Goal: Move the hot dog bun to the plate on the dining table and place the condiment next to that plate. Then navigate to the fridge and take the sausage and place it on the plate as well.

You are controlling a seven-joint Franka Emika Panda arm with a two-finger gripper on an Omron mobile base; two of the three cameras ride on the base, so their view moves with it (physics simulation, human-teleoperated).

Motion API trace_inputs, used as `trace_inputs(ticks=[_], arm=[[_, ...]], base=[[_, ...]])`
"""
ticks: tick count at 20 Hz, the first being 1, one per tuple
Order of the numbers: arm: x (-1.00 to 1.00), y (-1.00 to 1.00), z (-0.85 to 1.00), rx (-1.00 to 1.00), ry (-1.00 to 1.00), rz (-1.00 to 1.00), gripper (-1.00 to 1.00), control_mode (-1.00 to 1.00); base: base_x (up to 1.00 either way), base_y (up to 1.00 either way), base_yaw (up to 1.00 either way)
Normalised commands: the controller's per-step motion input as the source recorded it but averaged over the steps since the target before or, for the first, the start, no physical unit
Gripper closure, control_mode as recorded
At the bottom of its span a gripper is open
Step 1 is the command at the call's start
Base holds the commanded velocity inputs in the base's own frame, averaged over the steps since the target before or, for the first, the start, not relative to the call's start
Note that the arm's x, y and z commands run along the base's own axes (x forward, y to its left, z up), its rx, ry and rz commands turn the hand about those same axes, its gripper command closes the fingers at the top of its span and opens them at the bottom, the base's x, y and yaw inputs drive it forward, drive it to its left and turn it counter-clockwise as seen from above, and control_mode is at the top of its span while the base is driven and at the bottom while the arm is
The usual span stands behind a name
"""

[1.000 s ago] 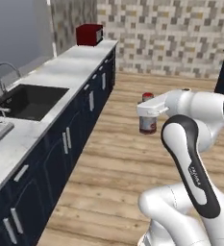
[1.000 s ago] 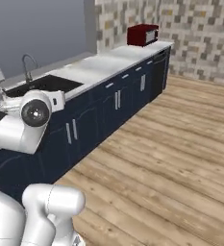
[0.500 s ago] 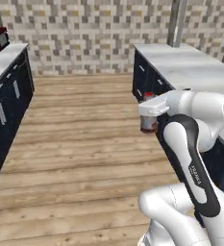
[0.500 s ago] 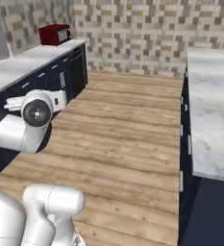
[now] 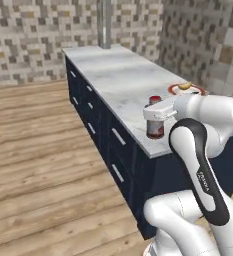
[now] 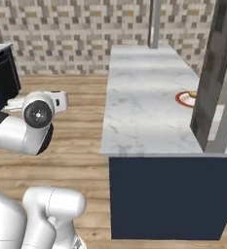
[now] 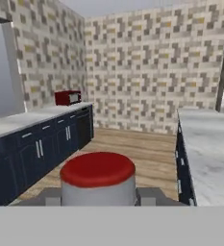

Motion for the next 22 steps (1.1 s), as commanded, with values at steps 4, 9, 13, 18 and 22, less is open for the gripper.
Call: trace_inputs(ticks=[4, 9, 13, 18, 22], arm=[[0.00, 0.00, 0.00, 0.00, 0.00, 0.00, 1.00, 1.00], [0.00, 0.00, 0.00, 0.00, 0.00, 0.00, 1.00, 1.00], [0.00, 0.00, 0.00, 0.00, 0.00, 0.00, 1.00, 1.00], [0.00, 0.00, 0.00, 0.00, 0.00, 0.00, 1.00, 1.00], [0.00, 0.00, 0.00, 0.00, 0.00, 0.00, 1.00, 1.00]], base=[[0.15, -1.00, -0.41], [0.29, -1.00, -0.24], [0.35, -1.00, -0.10], [0.31, -1.00, -0.03], [0.35, -1.00, -0.01]])
